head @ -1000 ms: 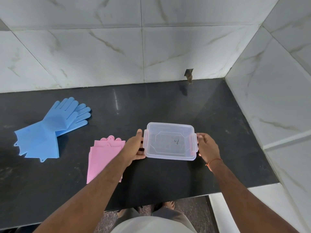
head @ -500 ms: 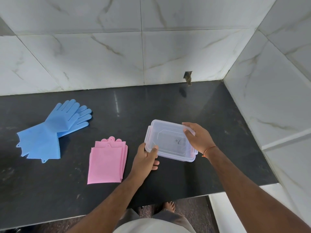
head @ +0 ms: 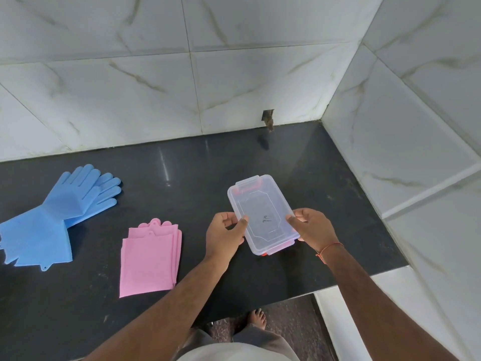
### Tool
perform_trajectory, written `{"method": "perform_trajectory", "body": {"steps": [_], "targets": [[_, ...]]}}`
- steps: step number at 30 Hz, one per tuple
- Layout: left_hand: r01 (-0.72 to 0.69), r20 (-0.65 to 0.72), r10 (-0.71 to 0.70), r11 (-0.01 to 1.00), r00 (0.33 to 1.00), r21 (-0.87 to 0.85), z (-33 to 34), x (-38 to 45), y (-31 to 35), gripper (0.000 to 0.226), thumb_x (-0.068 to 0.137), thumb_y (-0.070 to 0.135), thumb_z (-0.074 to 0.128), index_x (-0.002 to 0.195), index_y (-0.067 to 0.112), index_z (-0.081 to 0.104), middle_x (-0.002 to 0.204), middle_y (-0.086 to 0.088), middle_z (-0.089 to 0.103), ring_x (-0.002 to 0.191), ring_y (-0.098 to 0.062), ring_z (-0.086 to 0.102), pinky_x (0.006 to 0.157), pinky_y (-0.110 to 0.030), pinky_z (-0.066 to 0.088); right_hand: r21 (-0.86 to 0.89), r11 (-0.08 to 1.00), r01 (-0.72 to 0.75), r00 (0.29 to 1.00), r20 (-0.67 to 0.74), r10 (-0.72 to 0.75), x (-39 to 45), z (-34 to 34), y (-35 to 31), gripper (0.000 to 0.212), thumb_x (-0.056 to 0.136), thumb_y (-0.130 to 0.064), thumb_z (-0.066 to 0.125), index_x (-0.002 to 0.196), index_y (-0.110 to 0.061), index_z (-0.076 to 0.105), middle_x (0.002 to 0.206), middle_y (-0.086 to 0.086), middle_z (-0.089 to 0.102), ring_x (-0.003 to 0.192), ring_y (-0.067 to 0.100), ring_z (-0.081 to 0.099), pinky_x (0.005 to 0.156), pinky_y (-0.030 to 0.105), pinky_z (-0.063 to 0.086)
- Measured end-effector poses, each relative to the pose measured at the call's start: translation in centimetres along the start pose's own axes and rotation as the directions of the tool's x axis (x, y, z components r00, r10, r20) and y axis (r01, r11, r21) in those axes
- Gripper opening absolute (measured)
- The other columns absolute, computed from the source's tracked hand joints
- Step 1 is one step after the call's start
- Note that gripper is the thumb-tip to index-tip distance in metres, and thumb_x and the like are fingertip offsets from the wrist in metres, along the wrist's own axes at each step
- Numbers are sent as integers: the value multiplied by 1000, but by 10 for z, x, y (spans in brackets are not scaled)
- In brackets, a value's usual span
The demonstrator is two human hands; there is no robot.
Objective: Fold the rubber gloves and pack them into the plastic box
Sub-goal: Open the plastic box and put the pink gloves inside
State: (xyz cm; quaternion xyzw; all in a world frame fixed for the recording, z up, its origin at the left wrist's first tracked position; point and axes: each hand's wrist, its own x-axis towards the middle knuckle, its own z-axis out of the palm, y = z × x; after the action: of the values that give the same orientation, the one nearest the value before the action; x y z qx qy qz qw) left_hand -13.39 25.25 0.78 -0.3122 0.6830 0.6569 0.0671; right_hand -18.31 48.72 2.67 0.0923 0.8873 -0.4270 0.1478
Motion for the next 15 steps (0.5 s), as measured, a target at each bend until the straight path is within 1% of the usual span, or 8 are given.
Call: {"method": "perform_trajectory", "body": {"steps": [2, 3, 6, 10, 13, 15], "targets": [[11, -9, -11, 1000, 1000, 1, 1, -4, -2, 35, 94, 39, 85, 120, 24, 66, 115, 6, 77, 101, -17, 80, 77, -28, 68, 87, 995, -42, 999, 3, 41, 2, -3, 0, 18, 96, -33, 75, 110, -23, 73, 103, -10, 76, 96, 20, 75, 75, 29, 64], [14, -15, -14, 1000, 1000, 1, 2, -6, -2, 35, 94, 39, 85, 119, 24, 67, 114, 6, 78, 99, -17, 80, 77, -29, 69, 131, 989, -66, 998, 13, 64, 2, -5, -1, 16, 94, -31, 78, 108, -25, 73, 101, -10, 77, 94, 20, 76, 71, 28, 64], [32, -27, -32, 999, 999, -1, 4, -9, -1, 30, 94, 37, 85, 116, 22, 70, 110, 4, 80, 96, -18, 81, 81, -33, 70, 219, 968, -125, 992, 55, 116, 4, -8, -2, 19, 91, -26, 83, 107, -26, 73, 101, -8, 78, 90, 19, 76, 63, 27, 64], [80, -21, -81, 996, 996, -34, 6, -9, 5, 21, 96, 32, 84, 108, 19, 73, 104, 1, 83, 92, -18, 83, 79, -34, 70, 295, 936, -194, 981, 85, 176, 6, -8, -2, 20, 88, -23, 87, 104, -21, 74, 101, -1, 79, 89, 23, 78, 60, 33, 65], [108, 0, -109, 992, 994, -62, 6, -9, 11, 18, 97, 29, 83, 107, 17, 75, 103, -1, 84, 93, -19, 83, 87, -43, 70, 325, 921, -214, 976, 100, 192, 7, -9, -3, 22, 86, -21, 89, 104, -18, 75, 100, 2, 80, 85, 24, 79, 58, 34, 65], [112, -3, -113, 993, 994, -41, 7, -10, 14, 18, 97, 28, 83, 108, 18, 75, 105, -1, 83, 95, -20, 82, 90, -44, 69, 340, 913, -226, 973, 114, 199, 7, -10, -2, 23, 85, -20, 89, 104, -16, 76, 100, 3, 81, 83, 25, 81, 60, 36, 65]]}}
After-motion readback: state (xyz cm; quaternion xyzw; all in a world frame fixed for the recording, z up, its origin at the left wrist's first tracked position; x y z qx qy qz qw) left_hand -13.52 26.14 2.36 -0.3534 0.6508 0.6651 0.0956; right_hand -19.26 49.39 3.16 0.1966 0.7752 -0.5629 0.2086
